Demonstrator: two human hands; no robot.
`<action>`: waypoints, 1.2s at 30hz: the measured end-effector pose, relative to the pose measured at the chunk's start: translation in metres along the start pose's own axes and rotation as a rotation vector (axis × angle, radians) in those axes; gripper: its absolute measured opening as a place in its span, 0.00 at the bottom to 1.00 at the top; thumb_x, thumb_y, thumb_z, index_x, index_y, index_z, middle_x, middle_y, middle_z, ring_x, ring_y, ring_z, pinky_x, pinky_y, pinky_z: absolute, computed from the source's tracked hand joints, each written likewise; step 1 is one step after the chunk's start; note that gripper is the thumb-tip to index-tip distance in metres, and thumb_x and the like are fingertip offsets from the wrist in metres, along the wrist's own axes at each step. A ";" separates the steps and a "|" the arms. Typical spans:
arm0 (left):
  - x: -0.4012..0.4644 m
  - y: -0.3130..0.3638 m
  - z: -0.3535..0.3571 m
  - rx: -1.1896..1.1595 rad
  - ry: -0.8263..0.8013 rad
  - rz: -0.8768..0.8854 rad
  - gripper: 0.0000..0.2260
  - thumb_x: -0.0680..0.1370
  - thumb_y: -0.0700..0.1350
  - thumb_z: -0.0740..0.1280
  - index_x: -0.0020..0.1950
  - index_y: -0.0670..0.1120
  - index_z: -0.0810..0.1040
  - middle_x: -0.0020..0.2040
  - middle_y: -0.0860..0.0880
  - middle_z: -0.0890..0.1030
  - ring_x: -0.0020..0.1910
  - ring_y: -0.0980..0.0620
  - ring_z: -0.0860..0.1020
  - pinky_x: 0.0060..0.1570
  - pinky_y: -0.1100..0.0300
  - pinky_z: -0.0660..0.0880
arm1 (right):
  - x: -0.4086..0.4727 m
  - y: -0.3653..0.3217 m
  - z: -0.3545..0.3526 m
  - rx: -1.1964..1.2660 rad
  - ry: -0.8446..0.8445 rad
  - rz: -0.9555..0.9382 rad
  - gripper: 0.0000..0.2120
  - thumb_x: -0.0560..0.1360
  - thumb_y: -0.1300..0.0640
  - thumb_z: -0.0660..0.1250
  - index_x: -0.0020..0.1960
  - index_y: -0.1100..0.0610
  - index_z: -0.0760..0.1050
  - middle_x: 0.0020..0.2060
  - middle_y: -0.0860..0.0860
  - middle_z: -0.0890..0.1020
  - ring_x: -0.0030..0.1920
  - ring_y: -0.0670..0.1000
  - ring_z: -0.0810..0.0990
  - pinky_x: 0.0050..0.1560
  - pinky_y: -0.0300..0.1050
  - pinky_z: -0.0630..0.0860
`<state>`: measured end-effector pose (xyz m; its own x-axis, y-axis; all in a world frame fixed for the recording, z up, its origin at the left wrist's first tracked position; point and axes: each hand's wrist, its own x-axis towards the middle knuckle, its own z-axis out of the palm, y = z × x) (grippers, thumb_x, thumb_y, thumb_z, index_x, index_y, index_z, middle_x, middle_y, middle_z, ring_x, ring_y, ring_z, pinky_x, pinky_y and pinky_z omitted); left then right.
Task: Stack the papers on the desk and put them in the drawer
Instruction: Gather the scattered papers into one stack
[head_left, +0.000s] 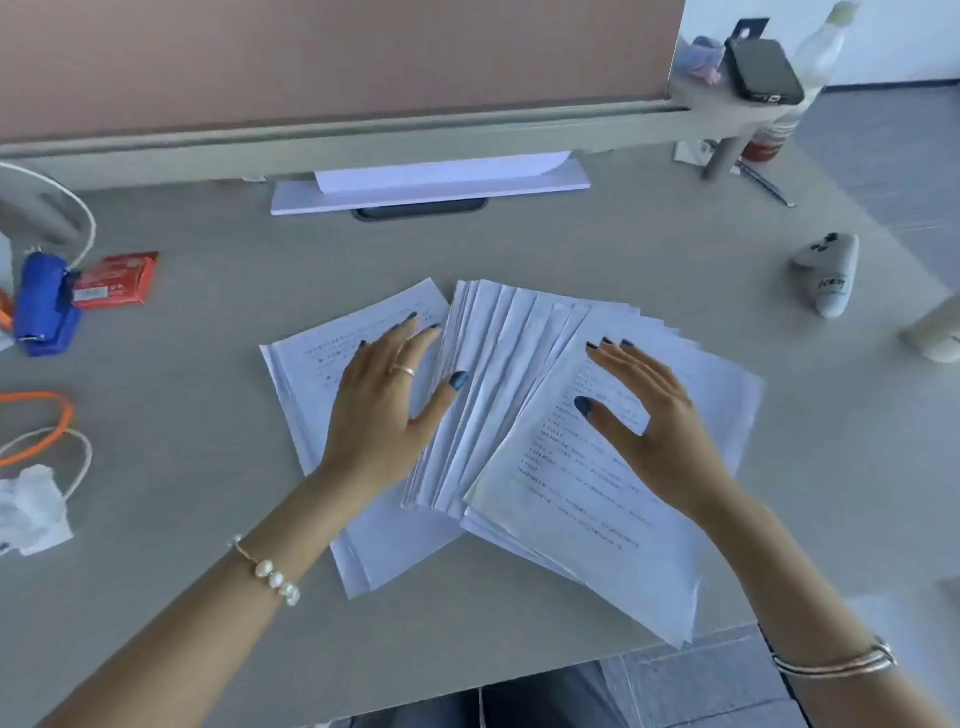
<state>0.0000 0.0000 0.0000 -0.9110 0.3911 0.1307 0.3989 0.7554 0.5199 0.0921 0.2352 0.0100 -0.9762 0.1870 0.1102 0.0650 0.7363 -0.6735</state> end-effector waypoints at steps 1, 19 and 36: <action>-0.005 -0.008 0.006 0.030 0.029 -0.015 0.31 0.74 0.65 0.49 0.71 0.48 0.64 0.75 0.46 0.63 0.73 0.46 0.63 0.73 0.47 0.57 | -0.005 0.008 0.003 -0.019 0.029 0.006 0.29 0.70 0.38 0.58 0.68 0.46 0.68 0.67 0.42 0.70 0.73 0.47 0.62 0.72 0.58 0.61; -0.035 -0.077 0.041 -0.183 0.200 -0.302 0.28 0.73 0.44 0.68 0.72 0.48 0.62 0.74 0.42 0.60 0.72 0.43 0.61 0.69 0.49 0.62 | -0.041 0.092 0.025 -0.203 0.124 0.317 0.21 0.70 0.43 0.68 0.62 0.44 0.72 0.75 0.53 0.58 0.74 0.61 0.52 0.72 0.59 0.49; 0.018 -0.032 0.043 -0.882 0.101 -0.434 0.15 0.72 0.37 0.71 0.53 0.45 0.67 0.46 0.49 0.75 0.45 0.49 0.76 0.41 0.59 0.73 | 0.054 0.039 0.081 -0.030 -0.143 -0.038 0.25 0.66 0.48 0.74 0.63 0.46 0.73 0.75 0.48 0.59 0.75 0.50 0.57 0.70 0.42 0.57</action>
<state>-0.0249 0.0056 -0.0509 -0.9808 0.0952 -0.1704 -0.1558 0.1439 0.9772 0.0250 0.2208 -0.0696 -0.9974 0.0655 0.0283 0.0316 0.7608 -0.6482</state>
